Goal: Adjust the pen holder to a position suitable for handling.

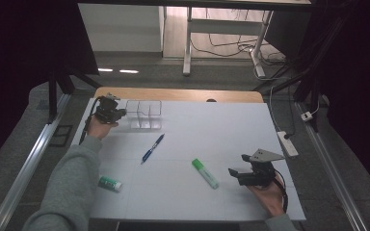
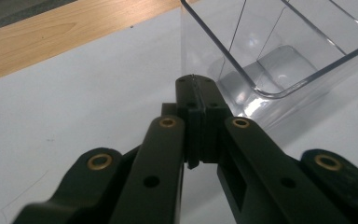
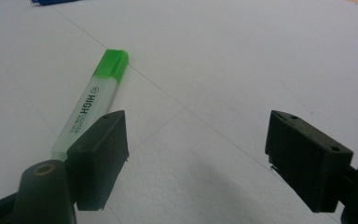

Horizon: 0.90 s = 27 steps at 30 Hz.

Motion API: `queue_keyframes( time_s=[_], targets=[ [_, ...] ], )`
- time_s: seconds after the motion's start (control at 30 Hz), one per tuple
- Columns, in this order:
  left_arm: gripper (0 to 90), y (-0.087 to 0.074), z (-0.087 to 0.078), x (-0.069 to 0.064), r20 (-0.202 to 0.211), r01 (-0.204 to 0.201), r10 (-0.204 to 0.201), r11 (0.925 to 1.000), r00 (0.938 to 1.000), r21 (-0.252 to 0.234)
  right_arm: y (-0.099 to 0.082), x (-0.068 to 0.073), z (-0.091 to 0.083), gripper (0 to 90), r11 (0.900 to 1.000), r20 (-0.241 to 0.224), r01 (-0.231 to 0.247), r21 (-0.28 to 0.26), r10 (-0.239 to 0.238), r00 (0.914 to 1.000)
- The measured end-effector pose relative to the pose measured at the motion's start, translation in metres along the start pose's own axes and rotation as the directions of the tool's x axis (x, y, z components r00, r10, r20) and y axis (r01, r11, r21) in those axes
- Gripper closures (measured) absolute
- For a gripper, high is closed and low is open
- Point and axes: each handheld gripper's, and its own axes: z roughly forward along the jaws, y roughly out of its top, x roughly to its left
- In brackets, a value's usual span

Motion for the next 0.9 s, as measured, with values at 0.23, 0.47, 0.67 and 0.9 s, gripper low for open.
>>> queue_keyframes(
  time_s=[0.23,0.47,0.67,0.9],
  targets=[
    [88.6,0.001,0.004,-0.004,0.009,-0.011,0.011,0.9999,0.9999,0.008,0.000,0.000,0.001,20.6,1.0000,-0.001,-0.003,-0.004,0.003,1.0000],
    [88.6,0.004,0.007,-0.008,0.016,-0.023,0.023,0.9997,0.9996,0.007,-0.001,-0.001,0.002,20.7,1.0000,-0.002,-0.003,0.000,0.003,1.0000],
    [88.6,0.006,0.008,-0.012,0.017,-0.034,0.034,0.9993,0.9993,0.012,-0.001,-0.001,0.003,20.7,1.0000,-0.007,-0.005,0.002,0.005,1.0000],
    [88.6,0.011,0.010,-0.018,0.025,-0.045,0.044,0.9989,0.9987,0.013,-0.001,0.000,0.003,20.6,1.0000,-0.007,0.001,0.010,0.000,1.0000]
  ],
)
